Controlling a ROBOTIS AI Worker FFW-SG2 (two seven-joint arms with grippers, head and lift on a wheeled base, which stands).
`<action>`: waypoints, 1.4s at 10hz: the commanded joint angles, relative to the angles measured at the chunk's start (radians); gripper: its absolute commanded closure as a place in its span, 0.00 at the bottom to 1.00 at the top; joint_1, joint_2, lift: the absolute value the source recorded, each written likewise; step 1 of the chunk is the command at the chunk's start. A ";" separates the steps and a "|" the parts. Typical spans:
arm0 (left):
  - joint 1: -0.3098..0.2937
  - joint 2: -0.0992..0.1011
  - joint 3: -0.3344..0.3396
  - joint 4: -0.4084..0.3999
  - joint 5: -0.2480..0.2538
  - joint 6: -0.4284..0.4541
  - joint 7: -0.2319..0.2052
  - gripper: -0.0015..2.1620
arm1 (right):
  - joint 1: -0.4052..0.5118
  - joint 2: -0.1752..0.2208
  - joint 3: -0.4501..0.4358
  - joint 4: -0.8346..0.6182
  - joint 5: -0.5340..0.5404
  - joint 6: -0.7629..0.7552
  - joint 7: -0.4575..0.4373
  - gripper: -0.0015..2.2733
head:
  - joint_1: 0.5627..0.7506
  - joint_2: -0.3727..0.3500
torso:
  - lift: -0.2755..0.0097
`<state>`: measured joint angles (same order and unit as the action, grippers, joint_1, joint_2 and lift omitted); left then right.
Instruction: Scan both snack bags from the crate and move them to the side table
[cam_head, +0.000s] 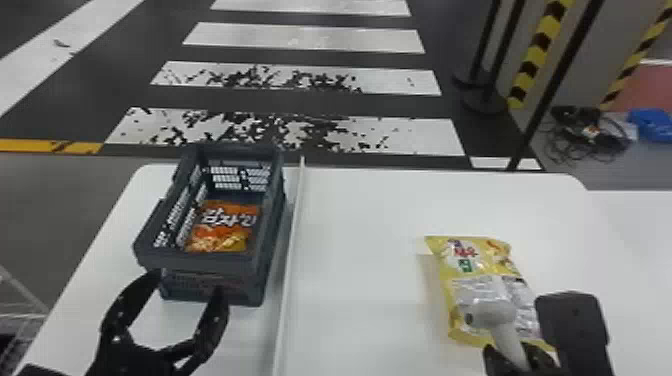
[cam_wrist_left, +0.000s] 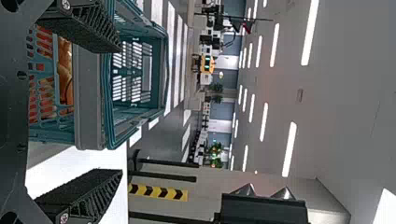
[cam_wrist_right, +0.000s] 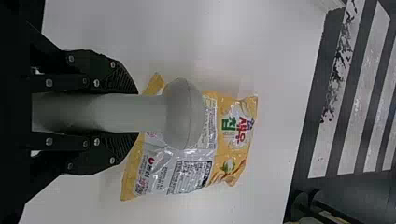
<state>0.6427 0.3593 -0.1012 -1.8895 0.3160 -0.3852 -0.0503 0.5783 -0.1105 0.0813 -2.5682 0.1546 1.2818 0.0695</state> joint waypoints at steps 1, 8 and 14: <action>0.000 0.000 0.000 0.000 0.000 -0.002 0.000 0.04 | 0.000 0.000 0.000 -0.009 0.006 0.000 -0.002 0.99 | 0.70 0.48 | 0.62; 0.000 0.004 -0.002 0.000 0.000 0.001 0.000 0.04 | -0.029 -0.020 -0.207 0.000 -0.086 -0.147 0.000 0.99 | 0.70 0.38 | 0.62; 0.000 0.004 -0.002 -0.003 0.000 0.013 0.000 0.04 | -0.158 -0.104 -0.405 0.349 -0.170 -0.405 0.039 0.99 | 0.70 0.16 | 0.62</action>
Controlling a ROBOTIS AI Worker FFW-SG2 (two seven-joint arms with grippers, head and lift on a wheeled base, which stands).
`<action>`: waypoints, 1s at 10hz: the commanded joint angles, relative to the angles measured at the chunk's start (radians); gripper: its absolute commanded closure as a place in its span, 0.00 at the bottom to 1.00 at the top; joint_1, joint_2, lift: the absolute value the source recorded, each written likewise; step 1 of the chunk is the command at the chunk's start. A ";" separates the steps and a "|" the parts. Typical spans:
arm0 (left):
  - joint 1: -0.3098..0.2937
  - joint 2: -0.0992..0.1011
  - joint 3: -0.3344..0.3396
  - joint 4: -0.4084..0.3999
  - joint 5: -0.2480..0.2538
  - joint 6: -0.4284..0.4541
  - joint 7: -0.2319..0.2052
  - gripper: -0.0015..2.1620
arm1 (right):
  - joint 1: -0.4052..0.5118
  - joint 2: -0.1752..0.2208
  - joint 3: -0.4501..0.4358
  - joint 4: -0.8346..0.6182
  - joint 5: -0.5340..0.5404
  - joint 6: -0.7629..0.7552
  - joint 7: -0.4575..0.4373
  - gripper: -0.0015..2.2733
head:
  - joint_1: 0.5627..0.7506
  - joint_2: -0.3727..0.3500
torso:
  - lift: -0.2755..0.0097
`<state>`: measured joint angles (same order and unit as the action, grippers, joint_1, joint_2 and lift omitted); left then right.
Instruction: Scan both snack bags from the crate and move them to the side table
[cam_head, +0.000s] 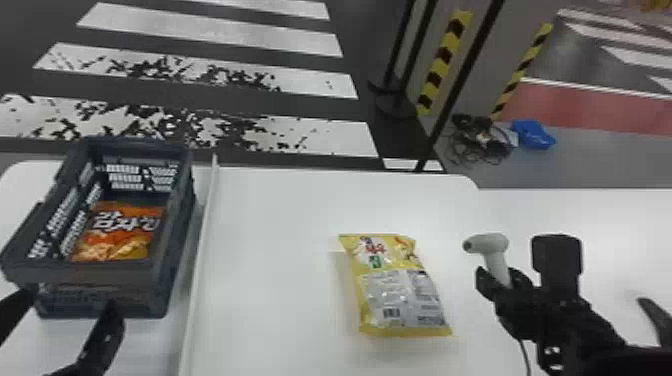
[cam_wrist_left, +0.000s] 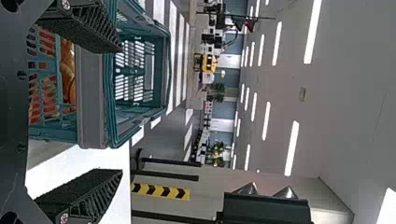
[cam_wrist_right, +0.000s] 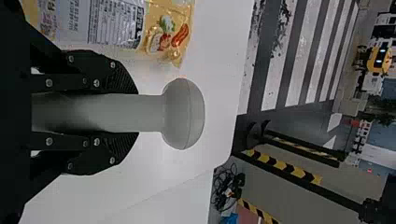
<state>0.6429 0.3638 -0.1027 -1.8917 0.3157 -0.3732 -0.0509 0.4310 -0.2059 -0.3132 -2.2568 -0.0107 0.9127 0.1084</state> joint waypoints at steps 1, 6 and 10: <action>0.001 0.000 0.000 -0.003 -0.001 0.004 -0.001 0.04 | -0.026 -0.015 -0.032 0.098 -0.028 -0.085 -0.001 0.99 | 0.70 0.14 | 0.62; -0.006 -0.002 0.000 -0.001 -0.006 0.026 0.000 0.04 | -0.136 -0.067 -0.035 0.411 -0.046 -0.272 -0.001 0.99 | 0.70 0.04 | 0.62; -0.022 -0.003 -0.012 0.003 -0.009 0.050 0.003 0.04 | -0.225 -0.086 -0.018 0.634 -0.072 -0.423 -0.001 0.99 | 0.70 0.03 | 0.62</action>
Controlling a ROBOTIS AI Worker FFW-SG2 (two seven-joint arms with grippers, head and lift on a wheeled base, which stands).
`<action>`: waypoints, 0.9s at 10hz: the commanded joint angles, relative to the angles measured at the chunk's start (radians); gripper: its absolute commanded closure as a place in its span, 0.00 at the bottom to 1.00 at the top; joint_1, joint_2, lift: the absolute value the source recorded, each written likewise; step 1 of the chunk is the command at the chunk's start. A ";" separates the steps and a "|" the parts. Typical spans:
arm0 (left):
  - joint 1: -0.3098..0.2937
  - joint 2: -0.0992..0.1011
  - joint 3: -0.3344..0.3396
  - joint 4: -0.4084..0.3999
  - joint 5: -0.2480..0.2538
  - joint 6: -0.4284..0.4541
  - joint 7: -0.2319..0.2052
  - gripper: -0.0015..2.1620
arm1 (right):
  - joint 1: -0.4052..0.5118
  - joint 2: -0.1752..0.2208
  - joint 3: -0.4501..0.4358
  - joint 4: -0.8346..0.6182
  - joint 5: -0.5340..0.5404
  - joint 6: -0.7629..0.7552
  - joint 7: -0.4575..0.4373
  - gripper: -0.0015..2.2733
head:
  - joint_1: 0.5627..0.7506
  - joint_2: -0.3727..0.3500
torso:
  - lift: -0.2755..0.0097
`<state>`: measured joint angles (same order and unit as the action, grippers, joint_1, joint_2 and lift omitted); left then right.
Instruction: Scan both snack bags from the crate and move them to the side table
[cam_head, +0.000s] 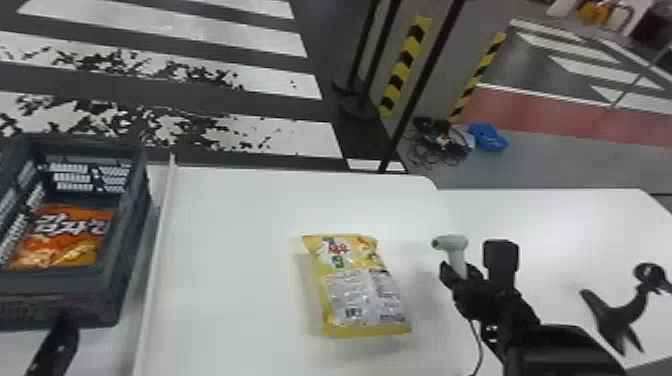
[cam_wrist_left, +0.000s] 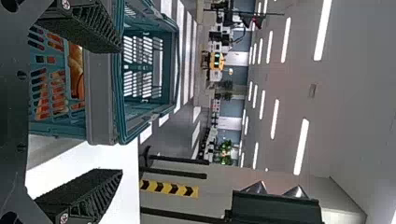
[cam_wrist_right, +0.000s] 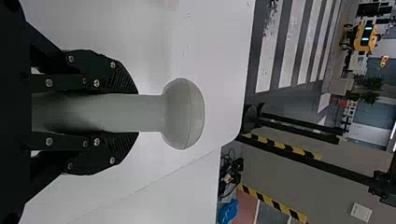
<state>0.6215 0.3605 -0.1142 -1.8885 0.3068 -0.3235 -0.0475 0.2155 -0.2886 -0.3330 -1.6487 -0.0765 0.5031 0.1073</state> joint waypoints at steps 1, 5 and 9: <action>-0.003 0.000 -0.001 0.000 0.000 0.004 0.002 0.04 | -0.022 -0.007 0.005 0.060 -0.006 -0.022 0.000 0.99 | 0.70 0.03 | 0.62; -0.006 0.002 -0.001 0.003 0.000 0.004 0.002 0.04 | -0.039 -0.017 0.011 0.115 -0.006 -0.050 0.000 0.99 | 0.70 0.03 | 0.62; -0.006 0.006 -0.002 0.005 0.002 0.004 0.002 0.04 | -0.041 -0.018 0.017 0.142 -0.006 -0.065 0.002 0.99 | 0.70 0.03 | 0.62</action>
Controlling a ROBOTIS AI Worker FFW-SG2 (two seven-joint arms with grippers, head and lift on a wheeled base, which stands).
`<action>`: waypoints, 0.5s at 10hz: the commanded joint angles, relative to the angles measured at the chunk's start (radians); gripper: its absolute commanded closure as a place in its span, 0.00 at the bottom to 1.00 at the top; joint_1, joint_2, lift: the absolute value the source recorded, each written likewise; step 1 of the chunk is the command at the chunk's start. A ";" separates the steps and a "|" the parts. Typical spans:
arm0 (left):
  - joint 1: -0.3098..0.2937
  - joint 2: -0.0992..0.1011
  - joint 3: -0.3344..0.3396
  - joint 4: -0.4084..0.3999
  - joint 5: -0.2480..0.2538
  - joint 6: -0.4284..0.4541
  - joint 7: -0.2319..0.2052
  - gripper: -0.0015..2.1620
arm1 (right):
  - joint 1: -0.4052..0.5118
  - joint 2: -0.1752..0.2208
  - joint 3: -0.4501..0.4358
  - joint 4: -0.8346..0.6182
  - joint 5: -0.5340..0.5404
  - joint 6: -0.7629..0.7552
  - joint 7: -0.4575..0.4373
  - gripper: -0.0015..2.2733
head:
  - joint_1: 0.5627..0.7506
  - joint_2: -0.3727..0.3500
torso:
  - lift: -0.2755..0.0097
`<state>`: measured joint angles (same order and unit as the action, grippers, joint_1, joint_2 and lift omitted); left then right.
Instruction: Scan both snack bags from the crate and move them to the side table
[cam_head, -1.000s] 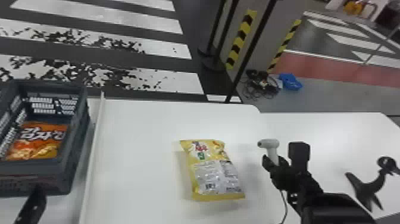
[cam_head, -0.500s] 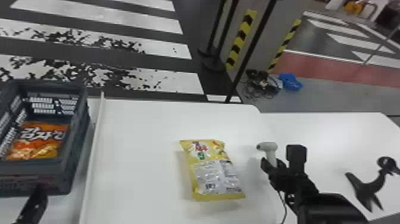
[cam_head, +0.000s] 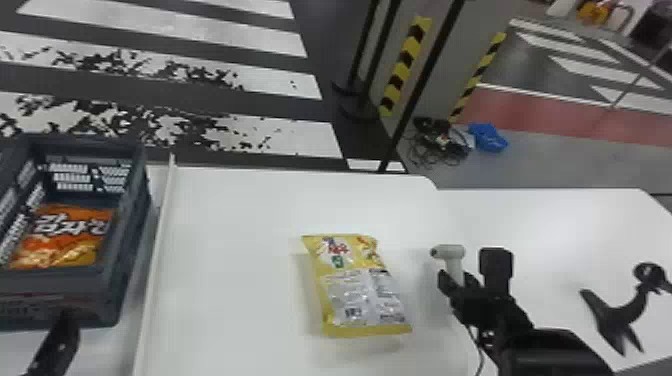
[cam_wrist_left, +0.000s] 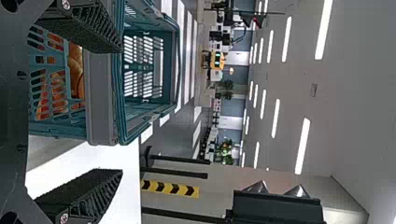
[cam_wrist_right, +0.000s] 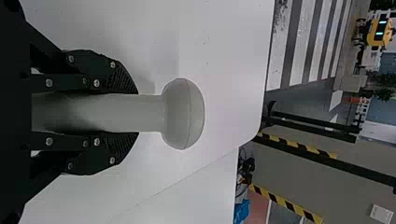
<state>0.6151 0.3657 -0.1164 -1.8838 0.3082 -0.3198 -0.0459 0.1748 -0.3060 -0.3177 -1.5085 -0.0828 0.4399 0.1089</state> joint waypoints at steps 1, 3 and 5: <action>-0.001 0.001 -0.002 0.000 0.002 0.000 0.000 0.04 | 0.000 -0.001 0.005 0.011 0.000 -0.008 0.000 0.99 | 0.70 0.03 | 0.62; -0.001 0.002 -0.005 0.000 0.002 0.000 0.000 0.04 | 0.000 0.001 0.009 0.030 -0.002 -0.060 0.000 0.89 | 0.70 0.03 | 0.62; -0.001 0.004 -0.006 -0.001 0.002 0.000 0.000 0.04 | 0.003 0.001 0.011 0.039 -0.002 -0.079 -0.002 0.77 | 0.70 0.03 | 0.62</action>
<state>0.6136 0.3693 -0.1222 -1.8847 0.3099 -0.3197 -0.0459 0.1771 -0.3056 -0.3069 -1.4720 -0.0844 0.3643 0.1074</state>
